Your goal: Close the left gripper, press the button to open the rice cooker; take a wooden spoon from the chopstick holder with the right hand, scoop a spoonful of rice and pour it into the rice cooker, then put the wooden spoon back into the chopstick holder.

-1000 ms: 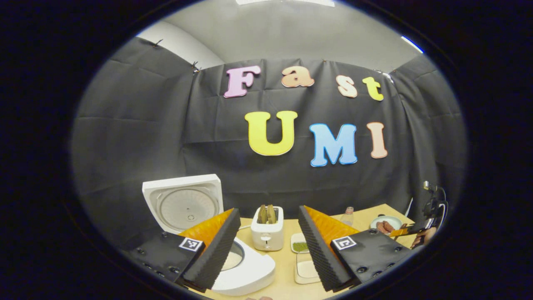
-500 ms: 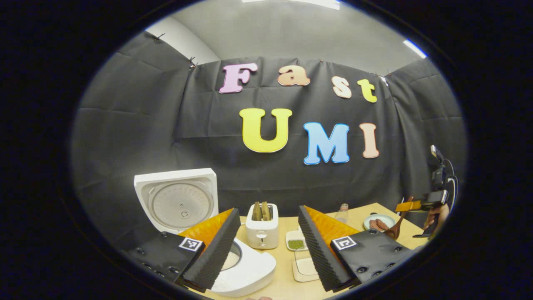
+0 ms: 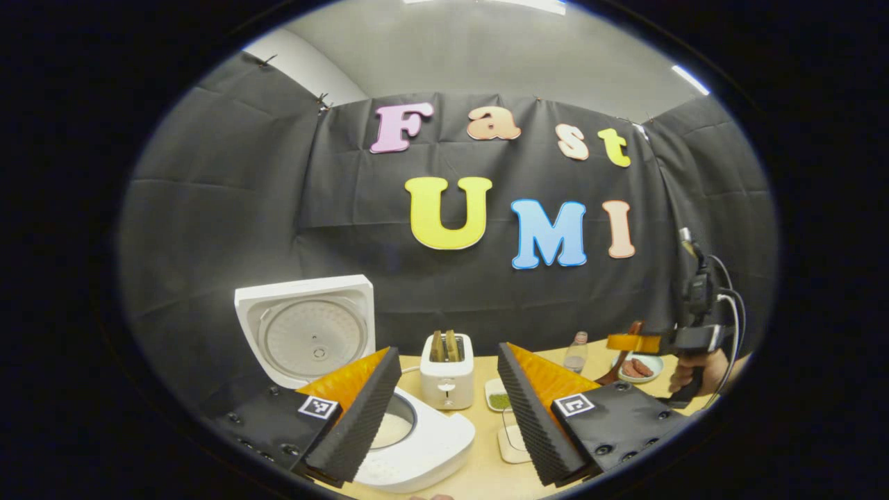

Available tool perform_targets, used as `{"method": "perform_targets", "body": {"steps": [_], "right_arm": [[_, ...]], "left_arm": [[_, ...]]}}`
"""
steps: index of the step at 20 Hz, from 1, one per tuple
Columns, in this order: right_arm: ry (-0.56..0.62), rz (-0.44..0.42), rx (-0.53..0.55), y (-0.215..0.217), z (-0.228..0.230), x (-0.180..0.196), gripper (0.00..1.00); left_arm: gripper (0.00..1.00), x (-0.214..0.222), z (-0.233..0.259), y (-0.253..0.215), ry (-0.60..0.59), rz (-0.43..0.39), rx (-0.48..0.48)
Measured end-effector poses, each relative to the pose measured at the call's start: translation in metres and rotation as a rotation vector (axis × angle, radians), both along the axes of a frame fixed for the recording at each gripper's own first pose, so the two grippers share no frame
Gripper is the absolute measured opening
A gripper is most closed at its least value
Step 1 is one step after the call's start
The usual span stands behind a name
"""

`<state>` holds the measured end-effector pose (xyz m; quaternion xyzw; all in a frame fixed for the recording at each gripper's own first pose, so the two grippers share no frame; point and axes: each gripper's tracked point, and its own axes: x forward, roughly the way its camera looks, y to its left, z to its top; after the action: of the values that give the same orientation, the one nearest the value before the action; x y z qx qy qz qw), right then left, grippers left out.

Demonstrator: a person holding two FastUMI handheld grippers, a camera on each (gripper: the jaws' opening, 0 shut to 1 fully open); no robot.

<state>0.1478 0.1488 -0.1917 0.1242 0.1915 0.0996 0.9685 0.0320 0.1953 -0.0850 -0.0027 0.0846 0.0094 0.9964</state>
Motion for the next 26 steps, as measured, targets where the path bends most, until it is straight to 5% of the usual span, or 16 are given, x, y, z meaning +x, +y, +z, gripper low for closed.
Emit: {"method": "perform_targets", "body": {"steps": [14, 22, 26], "right_arm": [[0.061, 0.048, -0.239, 0.046, -0.111, 0.016, 0.09], [0.150, 0.148, -0.025, 0.116, -0.120, -0.011, 0.09], [0.249, 0.077, 0.185, 0.105, -0.119, -0.010, 0.09]], "left_arm": [[0.96, -0.010, -0.023, 0.045, 0.053, 0.048, 0.011], [0.96, -0.016, -0.035, 0.057, 0.079, 0.065, 0.011], [0.97, -0.019, -0.033, 0.059, 0.079, 0.066, 0.005]]}}
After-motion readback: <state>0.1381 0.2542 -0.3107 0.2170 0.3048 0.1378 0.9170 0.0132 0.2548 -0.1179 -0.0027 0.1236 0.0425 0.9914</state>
